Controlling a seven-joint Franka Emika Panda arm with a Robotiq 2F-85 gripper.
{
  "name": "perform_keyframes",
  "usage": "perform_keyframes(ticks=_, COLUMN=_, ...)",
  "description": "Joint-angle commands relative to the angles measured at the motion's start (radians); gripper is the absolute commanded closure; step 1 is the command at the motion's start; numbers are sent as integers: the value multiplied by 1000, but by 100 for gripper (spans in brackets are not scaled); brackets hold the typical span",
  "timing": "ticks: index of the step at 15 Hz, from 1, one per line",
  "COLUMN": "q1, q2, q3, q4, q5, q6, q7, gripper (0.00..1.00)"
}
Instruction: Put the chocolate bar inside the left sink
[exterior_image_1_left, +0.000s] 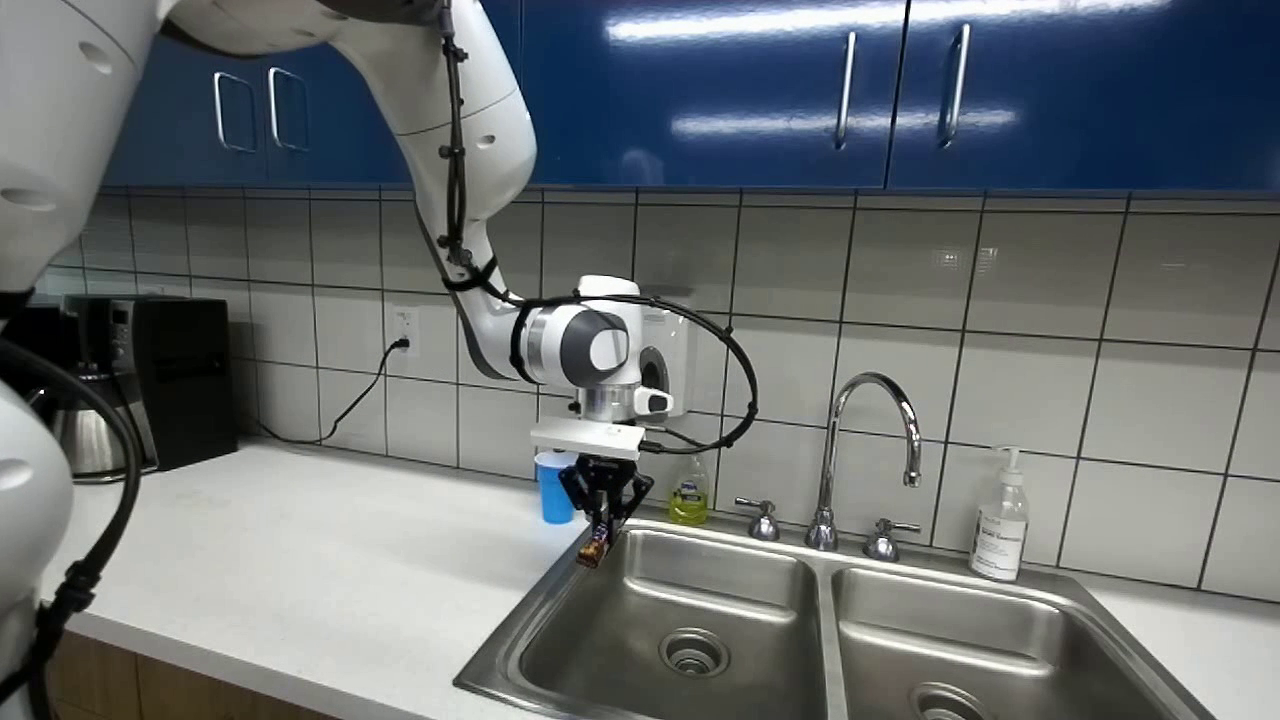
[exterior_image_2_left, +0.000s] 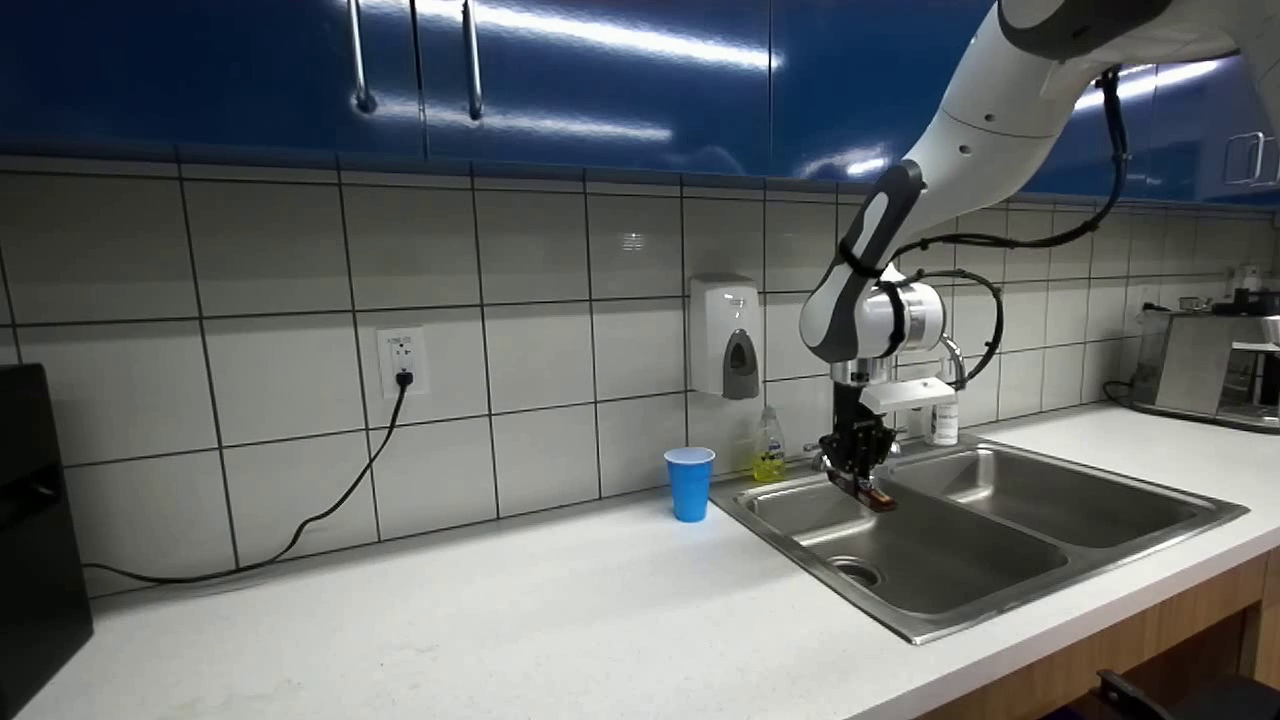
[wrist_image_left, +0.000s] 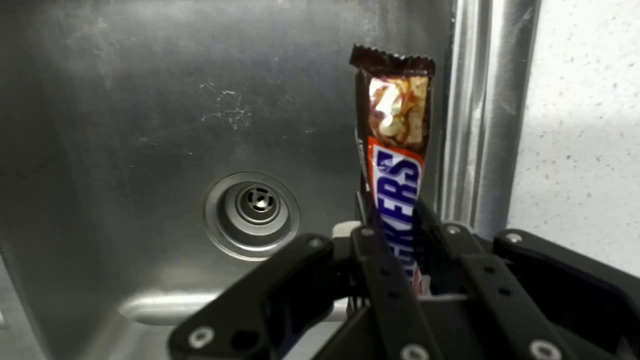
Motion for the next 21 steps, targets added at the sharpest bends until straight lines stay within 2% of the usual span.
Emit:
perform_keyframes(ticks=1, q1=-33, q2=3, q3=-22, q4=2, q5=5, q6=36, q7=21, gripper=95)
perform_keyframes(ticks=8, q1=-85, q2=145, q3=-47, q4=70, q5=5, q6=113, q7=32, gripper=95)
perform_keyframes(ticks=21, q1=-81, q2=411, q3=-30, q4=199, q5=-9, q6=136, q7=77, gripper=95)
